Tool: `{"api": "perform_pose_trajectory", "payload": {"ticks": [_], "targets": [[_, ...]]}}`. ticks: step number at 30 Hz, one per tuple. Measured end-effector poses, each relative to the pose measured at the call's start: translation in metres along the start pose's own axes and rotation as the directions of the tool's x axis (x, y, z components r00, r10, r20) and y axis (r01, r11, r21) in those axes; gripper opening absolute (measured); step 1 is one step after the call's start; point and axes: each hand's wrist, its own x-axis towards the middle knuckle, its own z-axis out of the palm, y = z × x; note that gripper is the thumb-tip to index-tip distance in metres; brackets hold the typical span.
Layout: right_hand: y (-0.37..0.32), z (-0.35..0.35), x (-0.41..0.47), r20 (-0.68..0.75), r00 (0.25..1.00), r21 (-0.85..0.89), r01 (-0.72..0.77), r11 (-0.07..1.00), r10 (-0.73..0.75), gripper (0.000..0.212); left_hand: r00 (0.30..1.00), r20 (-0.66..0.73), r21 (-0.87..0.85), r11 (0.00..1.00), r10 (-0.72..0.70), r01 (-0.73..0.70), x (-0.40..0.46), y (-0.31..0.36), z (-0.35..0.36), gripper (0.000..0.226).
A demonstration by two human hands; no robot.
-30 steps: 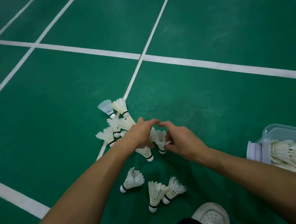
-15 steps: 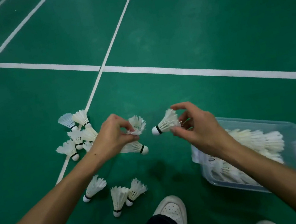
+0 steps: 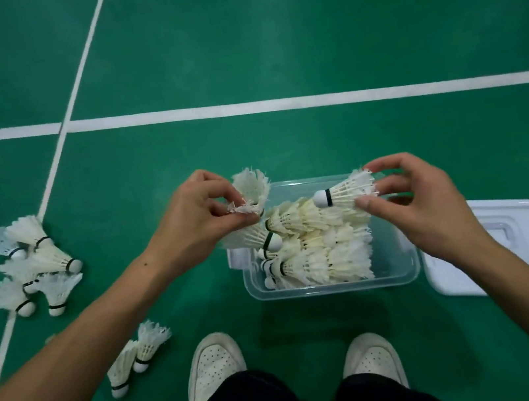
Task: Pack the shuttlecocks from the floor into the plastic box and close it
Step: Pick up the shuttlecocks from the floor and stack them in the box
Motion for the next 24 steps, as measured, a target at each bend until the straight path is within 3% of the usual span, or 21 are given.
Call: {"api": "perform_pose_trajectory", "payload": {"ticks": [6,15,24], "targets": [[0.019,0.017,-0.010,0.063,0.998,-0.025,-0.004,1.000,0.005,0.035,0.997,-0.073,0.023,1.000,-0.013,0.014,0.016,-0.004,0.011,0.025],[0.009,0.098,-0.001,0.272,0.961,-0.310,0.136,0.941,-0.049,0.035,0.984,-0.178,0.016,0.999,-0.030,0.033,0.018,-0.008,0.000,0.021],[0.011,0.130,0.016,0.301,0.951,-0.310,0.029,0.950,0.069,0.026,0.986,-0.166,0.007,0.999,-0.033,0.035,0.010,-0.019,-0.006,0.020]]}}
